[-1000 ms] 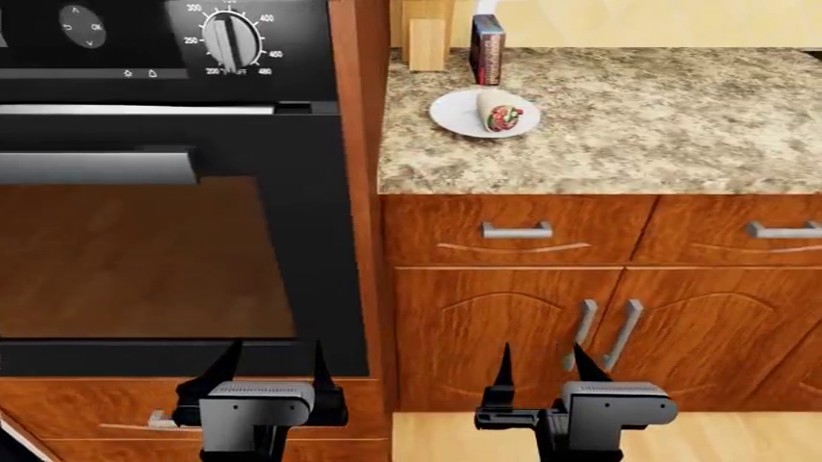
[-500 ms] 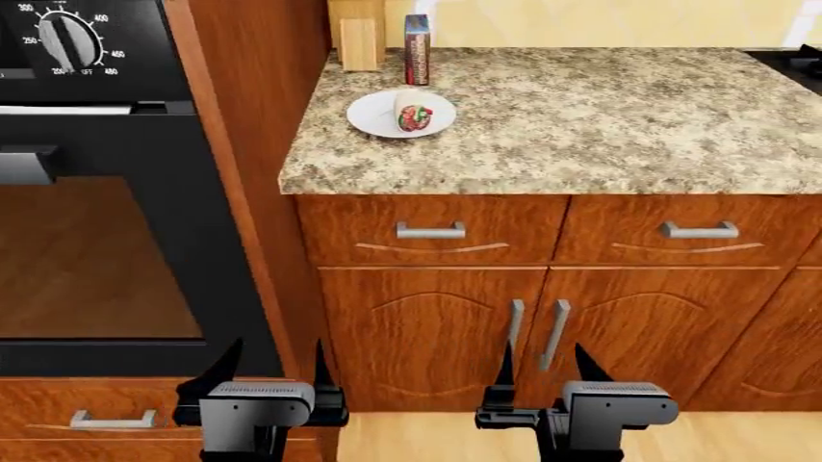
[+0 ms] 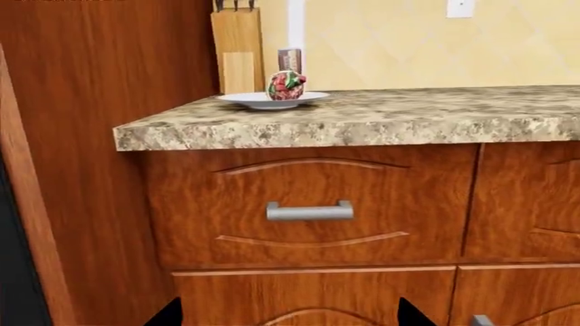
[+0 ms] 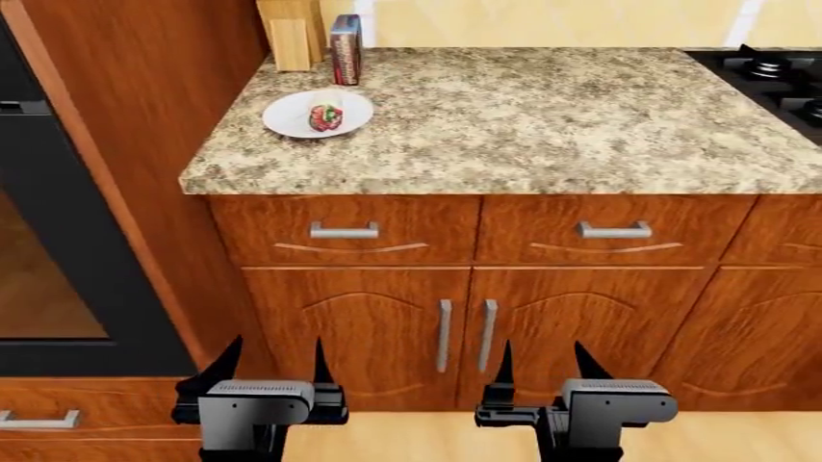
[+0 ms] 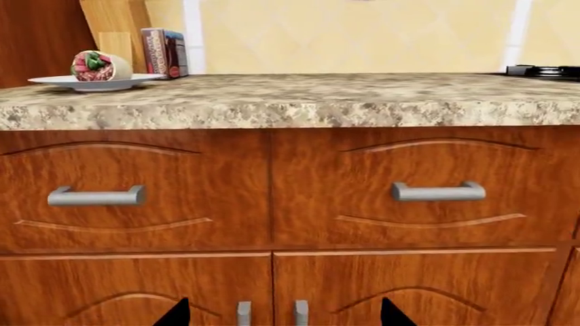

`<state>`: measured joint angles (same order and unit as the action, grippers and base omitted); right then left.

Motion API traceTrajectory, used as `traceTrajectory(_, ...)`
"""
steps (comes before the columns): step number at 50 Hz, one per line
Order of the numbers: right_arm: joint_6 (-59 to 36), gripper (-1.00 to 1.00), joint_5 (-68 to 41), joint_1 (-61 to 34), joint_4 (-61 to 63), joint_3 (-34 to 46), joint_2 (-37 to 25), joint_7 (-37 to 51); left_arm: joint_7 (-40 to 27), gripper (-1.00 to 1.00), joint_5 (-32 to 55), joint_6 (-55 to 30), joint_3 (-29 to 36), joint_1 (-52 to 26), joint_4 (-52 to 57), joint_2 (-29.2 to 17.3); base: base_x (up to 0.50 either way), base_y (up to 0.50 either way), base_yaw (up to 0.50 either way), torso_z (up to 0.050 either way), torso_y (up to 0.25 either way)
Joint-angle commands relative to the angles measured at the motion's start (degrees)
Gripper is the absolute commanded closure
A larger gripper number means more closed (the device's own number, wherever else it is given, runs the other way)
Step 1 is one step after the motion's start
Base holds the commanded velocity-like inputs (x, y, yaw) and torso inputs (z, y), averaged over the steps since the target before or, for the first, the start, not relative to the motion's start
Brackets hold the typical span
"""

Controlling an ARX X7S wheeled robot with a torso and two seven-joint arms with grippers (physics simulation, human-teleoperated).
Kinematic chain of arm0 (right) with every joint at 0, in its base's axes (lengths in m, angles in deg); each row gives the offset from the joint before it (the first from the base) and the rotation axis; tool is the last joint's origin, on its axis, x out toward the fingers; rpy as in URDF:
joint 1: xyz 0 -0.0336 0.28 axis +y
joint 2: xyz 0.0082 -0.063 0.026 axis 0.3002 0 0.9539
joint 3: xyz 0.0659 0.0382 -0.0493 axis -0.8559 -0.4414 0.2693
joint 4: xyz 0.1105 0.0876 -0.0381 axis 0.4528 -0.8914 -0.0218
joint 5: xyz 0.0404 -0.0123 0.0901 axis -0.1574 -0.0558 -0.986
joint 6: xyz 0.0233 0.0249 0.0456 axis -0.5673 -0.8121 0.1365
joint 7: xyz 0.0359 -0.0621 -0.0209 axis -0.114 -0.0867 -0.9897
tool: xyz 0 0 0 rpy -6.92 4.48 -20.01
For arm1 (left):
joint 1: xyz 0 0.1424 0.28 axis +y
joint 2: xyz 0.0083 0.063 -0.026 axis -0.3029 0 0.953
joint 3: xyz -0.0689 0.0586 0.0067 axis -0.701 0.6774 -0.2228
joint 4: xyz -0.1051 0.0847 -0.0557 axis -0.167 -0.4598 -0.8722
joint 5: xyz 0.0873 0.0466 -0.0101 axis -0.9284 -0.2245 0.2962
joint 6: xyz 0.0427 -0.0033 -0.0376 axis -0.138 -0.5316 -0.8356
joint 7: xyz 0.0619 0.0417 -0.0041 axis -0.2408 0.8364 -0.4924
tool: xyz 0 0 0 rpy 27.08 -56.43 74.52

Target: Pick the burrito from the counter and place it in the microwave.

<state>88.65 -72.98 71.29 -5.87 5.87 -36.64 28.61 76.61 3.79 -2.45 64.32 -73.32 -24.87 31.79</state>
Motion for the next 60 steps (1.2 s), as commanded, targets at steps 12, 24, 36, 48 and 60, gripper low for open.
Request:
traceTrajectory(12, 0.68, -1.0, -0.52, 0.23, 0.3, 0.58, -0.6, 0.58, -0.5, -1.0, 2.25, -1.26, -0.1, -0.05, 0.69, -0.44, 0.0, -0.5, 0.0, 0.0, 0.0)
traceTrajectory(24, -20.85, -1.0, -5.41, -1.2, 23.41, -3.12, -6.81, 4.27, -6.78, -1.0, 13.54, -29.93, -6.29, -5.73, 28.76, -8.0, 0.0, 0.0, 0.0, 0.0, 0.001)
traceTrajectory(36, -43.75, -1.0, -15.14, -12.82, 45.61, -12.25, -16.57, 8.96, -11.32, -1.0, 31.07, -58.71, -15.07, -24.71, 46.16, -17.35, 0.07, 0.0, 0.0, 0.0, 0.0)
traceTrajectory(48, -44.73, -1.0, -16.21, -13.12, 46.01, -11.71, -16.54, 8.89, -10.94, -1.0, 34.36, -61.68, -15.59, -26.93, 45.18, -17.97, 0.5, 0.0, 0.0, 0.0, 0.0)
traceTrajectory(60, -45.42, -1.0, -17.08, -13.63, 46.41, -12.06, -16.48, 9.36, -11.39, -1.0, 35.04, -62.37, -15.32, -28.4, 44.87, -18.07, 0.5, 0.0, 0.0, 0.0, 0.002)
